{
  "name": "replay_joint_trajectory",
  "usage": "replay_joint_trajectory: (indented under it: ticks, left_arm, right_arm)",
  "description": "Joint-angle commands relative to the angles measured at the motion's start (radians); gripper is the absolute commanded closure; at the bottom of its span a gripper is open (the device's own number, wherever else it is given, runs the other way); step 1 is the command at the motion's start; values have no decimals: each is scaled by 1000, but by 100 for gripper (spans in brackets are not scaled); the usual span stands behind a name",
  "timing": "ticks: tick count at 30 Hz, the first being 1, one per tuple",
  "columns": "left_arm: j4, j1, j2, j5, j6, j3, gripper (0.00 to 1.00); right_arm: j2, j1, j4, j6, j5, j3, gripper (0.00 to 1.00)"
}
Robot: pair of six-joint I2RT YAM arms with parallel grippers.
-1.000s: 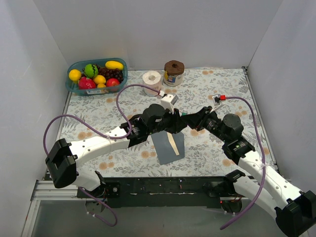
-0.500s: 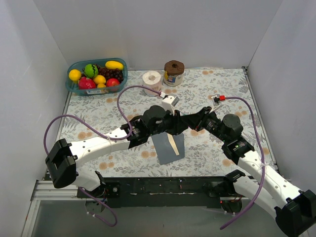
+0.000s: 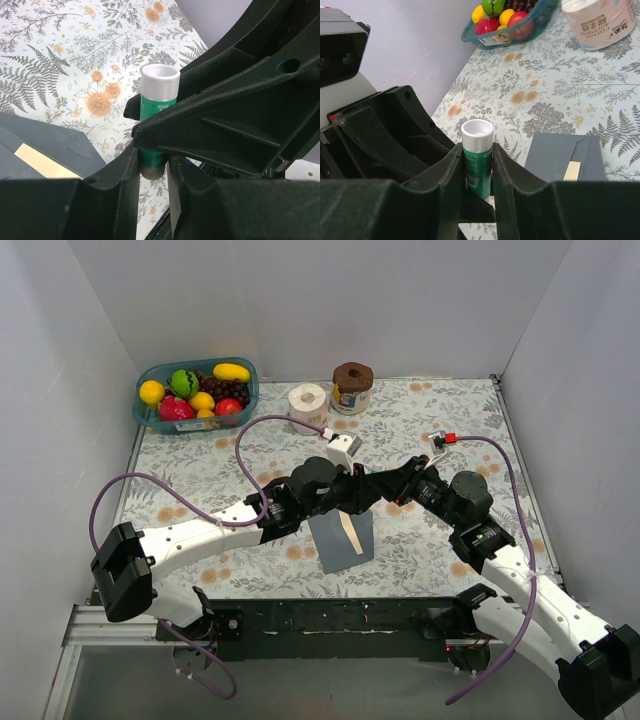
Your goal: Place the letter into the envelope and seal it
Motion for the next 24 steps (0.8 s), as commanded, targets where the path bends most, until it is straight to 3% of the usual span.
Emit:
replay_joint_trajectory:
  ticks: [1,11,24]
  left_arm:
    - [130,19,-73,-122,-20,16,100]
    - [154,19,-90,-198,-25,2,100]
    - [167,19,-96,-196,-22,-4,100]
  right_arm:
    - [0,23,-66,1,-110,-13,66]
    - [5,23,-50,40,-134,-12,66]
    - [16,23,-38,46,-148,-20,66]
